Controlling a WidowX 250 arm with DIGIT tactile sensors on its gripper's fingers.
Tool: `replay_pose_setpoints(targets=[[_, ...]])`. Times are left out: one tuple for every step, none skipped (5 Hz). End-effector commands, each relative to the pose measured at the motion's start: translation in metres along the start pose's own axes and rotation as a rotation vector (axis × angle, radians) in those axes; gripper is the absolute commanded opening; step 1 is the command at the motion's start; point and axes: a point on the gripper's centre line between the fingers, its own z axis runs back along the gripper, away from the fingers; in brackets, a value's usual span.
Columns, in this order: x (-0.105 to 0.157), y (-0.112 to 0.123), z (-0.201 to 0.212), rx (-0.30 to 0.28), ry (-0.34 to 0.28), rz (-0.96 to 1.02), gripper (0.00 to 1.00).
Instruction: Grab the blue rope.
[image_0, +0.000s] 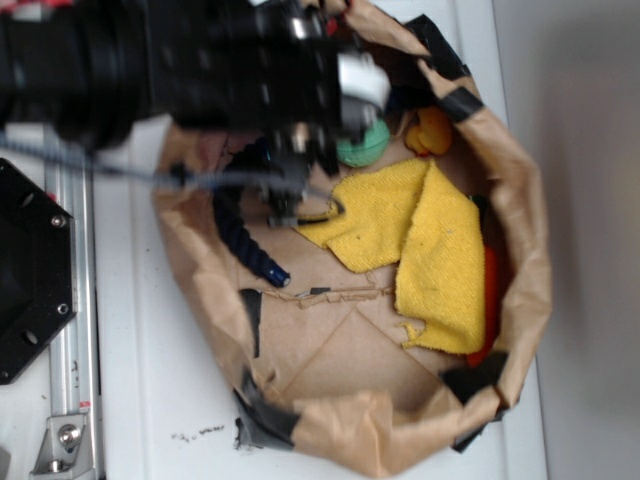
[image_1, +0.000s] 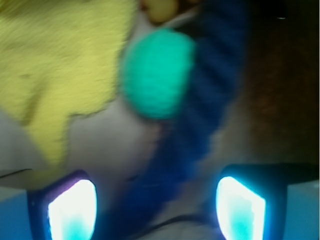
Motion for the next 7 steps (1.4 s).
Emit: replay_pose_setpoints(targets=[[0.014, 0.014, 0.001, -0.019, -0.041, 0.070, 1.00], [0.014, 0.006, -0.005, -0.029, -0.038, 0.102, 0.00], [0.013, 0.005, -0.008, -0.044, -0.029, 0.153, 0.00], [0.022, -0.007, 0.005, -0.097, -0.042, 0.186, 0.00], [0.029, -0.018, 0.014, -0.111, -0.049, 0.206, 0.00], [0.028, -0.022, 0.010, -0.088, -0.037, 0.208, 0.00], [0.028, -0.020, 0.016, -0.062, -0.045, 0.245, 0.00]])
